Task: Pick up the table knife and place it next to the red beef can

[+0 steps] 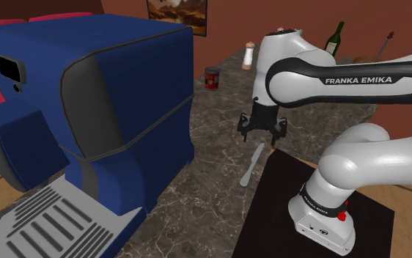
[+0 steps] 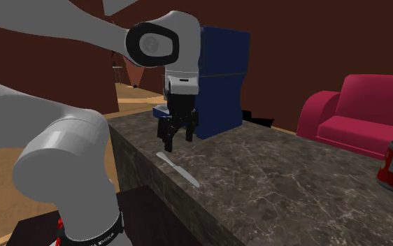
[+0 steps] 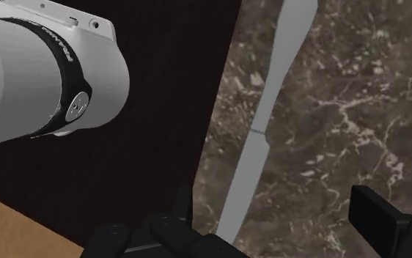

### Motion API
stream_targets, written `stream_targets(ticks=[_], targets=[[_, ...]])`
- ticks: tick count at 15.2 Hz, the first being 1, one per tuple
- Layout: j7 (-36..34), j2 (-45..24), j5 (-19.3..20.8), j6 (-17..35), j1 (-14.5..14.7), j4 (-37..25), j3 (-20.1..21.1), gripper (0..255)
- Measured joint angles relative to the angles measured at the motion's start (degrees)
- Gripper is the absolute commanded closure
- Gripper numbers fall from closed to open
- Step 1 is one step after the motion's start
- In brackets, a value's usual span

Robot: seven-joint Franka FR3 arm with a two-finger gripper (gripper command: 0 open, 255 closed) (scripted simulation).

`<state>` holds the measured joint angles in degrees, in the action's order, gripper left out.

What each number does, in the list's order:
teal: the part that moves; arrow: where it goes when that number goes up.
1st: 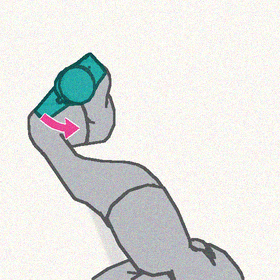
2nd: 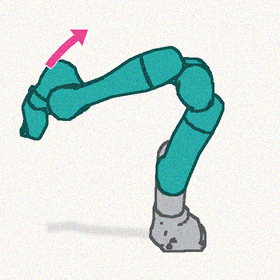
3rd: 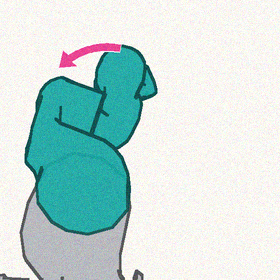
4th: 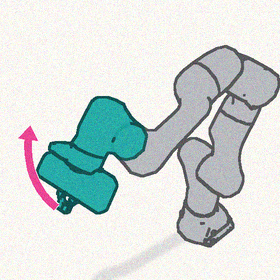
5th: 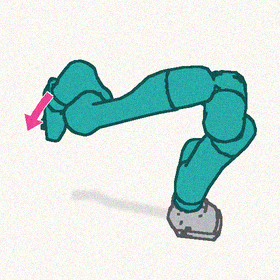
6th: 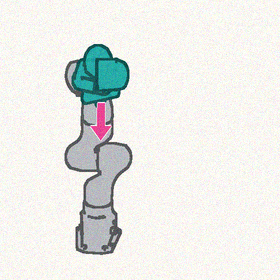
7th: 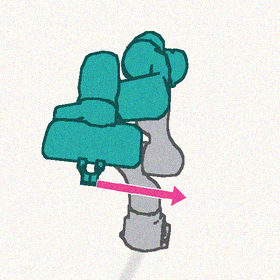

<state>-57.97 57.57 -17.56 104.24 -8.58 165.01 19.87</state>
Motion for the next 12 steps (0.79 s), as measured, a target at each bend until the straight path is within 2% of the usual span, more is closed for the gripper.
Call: stream_targets(ticks=[4,12], targets=[[-8.8,0.0,-6.3,3.4,0.9,3.9,4.4,0],[-9.7,-3.2,-10.1,10.7,2.3,8.2,7.5,0]])
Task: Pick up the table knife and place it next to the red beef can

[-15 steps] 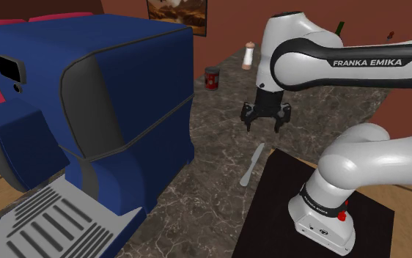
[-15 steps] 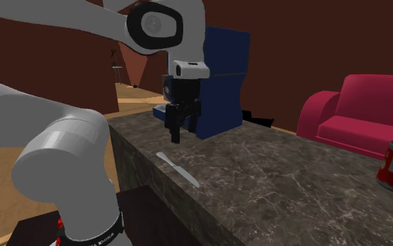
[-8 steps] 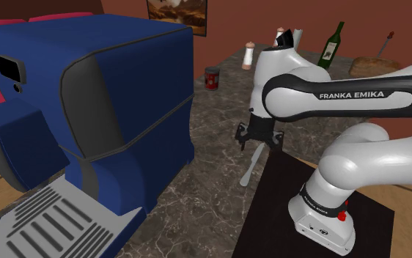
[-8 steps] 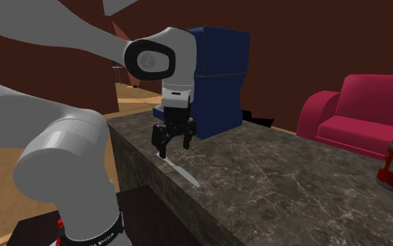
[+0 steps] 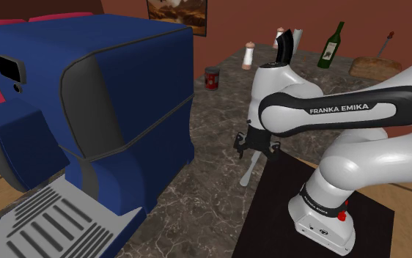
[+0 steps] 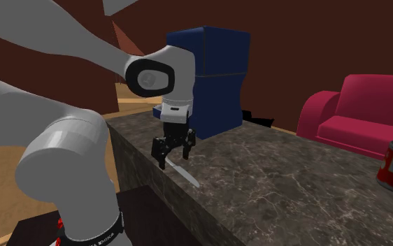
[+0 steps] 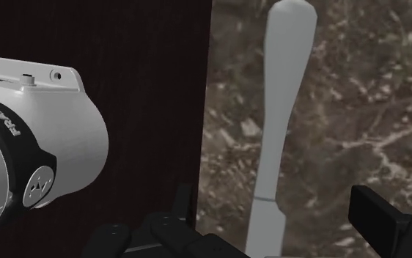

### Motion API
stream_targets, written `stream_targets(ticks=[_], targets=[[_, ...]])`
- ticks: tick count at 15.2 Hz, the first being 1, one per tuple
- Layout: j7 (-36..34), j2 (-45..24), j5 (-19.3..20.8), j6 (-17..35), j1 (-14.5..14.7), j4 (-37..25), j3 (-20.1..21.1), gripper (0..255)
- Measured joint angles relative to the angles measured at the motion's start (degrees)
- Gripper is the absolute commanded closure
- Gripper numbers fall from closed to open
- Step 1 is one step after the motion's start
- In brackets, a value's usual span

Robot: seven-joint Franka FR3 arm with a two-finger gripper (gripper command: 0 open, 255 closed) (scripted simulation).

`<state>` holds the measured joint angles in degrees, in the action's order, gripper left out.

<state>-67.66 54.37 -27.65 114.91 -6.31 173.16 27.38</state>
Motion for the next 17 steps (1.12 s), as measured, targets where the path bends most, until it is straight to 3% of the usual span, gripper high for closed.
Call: stream_targets(ticks=[5,6,17], targets=[[0.1,-0.3,-0.2,0.5,0.0,0.2,0.2,0],[0.1,-0.3,-0.2,0.5,0.0,0.2,0.2,255],[0.0,0.1,0.0,0.2,0.0,-0.2,-0.1,255]])
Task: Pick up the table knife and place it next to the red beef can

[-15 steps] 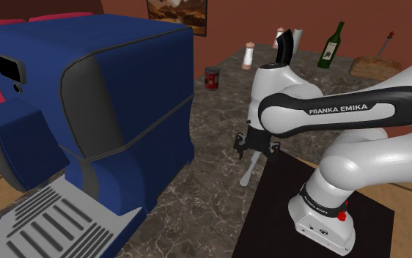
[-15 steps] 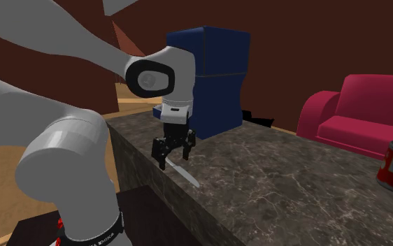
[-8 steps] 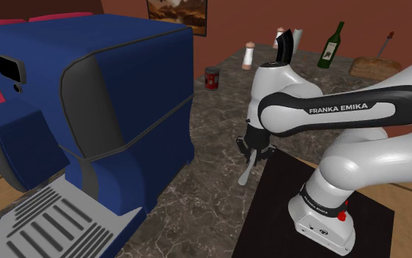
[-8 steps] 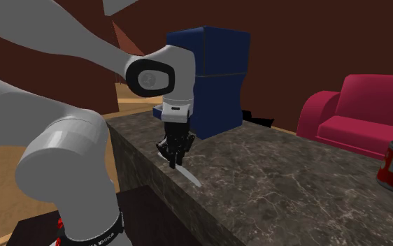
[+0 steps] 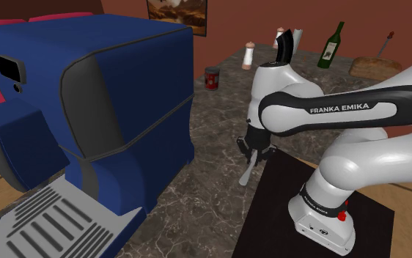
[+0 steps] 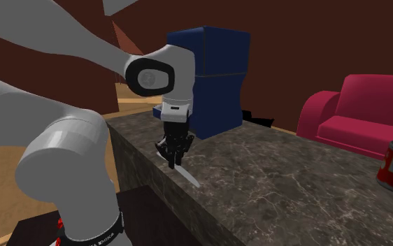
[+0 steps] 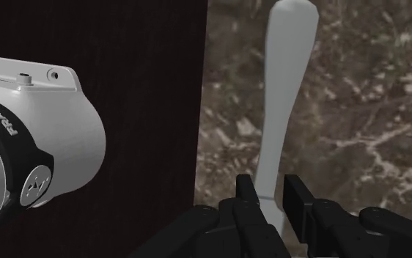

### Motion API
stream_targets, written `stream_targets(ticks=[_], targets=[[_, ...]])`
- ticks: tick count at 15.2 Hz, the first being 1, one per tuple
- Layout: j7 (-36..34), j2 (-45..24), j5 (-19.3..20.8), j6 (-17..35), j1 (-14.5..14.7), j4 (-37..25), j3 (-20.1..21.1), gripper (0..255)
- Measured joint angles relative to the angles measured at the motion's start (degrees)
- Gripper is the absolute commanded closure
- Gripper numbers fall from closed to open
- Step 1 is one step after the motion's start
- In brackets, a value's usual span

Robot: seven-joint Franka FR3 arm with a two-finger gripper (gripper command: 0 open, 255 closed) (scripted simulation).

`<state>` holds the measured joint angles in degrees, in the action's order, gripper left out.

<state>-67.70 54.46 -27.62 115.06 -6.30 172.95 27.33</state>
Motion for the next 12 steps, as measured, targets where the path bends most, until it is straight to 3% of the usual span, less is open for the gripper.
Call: stream_targets(ticks=[12], targets=[[-0.7,4.8,4.6,-11.4,-1.7,-6.5,-4.1,255]])
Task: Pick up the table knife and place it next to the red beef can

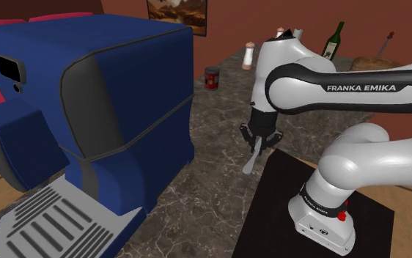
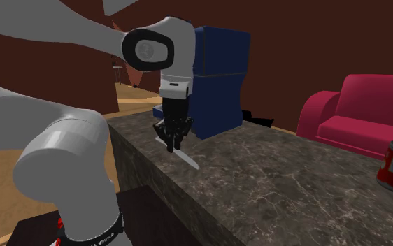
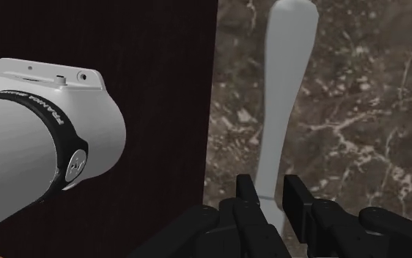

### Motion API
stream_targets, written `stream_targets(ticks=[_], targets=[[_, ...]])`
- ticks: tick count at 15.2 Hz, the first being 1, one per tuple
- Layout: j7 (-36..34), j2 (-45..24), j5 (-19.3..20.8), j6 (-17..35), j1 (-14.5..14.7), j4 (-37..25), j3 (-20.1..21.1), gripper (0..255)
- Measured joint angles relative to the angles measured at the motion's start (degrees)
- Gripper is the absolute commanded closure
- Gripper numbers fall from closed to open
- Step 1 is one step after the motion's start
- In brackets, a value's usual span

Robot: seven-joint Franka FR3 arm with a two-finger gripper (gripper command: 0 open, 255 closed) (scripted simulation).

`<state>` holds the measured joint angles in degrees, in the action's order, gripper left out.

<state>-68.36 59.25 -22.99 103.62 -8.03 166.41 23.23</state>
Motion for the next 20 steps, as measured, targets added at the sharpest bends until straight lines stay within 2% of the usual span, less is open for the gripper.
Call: stream_targets(ticks=[20], targets=[[-1.1,0.5,5.3,-14.9,-2.3,-14.6,-5.2,255]])
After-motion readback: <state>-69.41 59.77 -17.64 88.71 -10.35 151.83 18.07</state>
